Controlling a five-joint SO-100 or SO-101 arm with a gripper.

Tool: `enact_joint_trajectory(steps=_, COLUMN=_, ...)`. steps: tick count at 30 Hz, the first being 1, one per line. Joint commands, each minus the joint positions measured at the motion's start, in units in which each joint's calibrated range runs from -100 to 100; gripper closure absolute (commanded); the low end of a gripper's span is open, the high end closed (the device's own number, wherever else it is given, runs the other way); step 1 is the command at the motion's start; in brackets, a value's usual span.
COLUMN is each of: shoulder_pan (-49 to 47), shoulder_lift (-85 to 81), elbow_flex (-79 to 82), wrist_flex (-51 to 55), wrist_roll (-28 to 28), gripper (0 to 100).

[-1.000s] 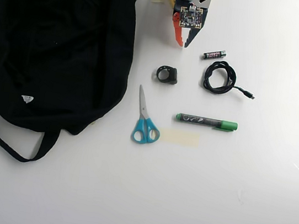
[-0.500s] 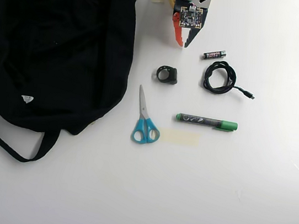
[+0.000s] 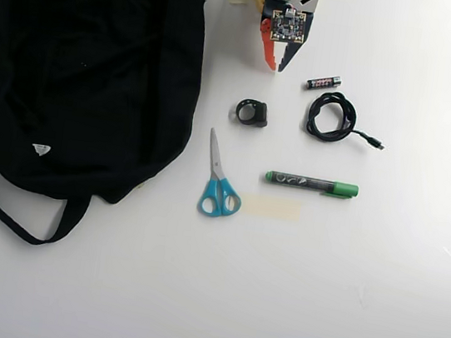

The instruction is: Put the green marker into the black bag

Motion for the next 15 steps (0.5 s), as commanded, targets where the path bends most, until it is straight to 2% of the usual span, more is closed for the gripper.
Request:
enact_joint_trajectory(steps=1, shoulder_pan=-0.02, shoulder_lift=-0.33, elbow_flex=1.57, wrist_flex=0.86, wrist_roll=-0.12, gripper=98)
enact_joint_trajectory(steps=10, shoulder_pan=0.2, shoulder_lift=-0.33, elbow_flex=1.21, wrist_flex=-0.09, wrist_roll=-0.18, gripper=98)
enact_joint_trajectory(steps=15, shoulder_pan=-0.25, shoulder_lift=0.08, elbow_flex=1.21, wrist_flex=-7.76, wrist_roll=-0.23, gripper=98)
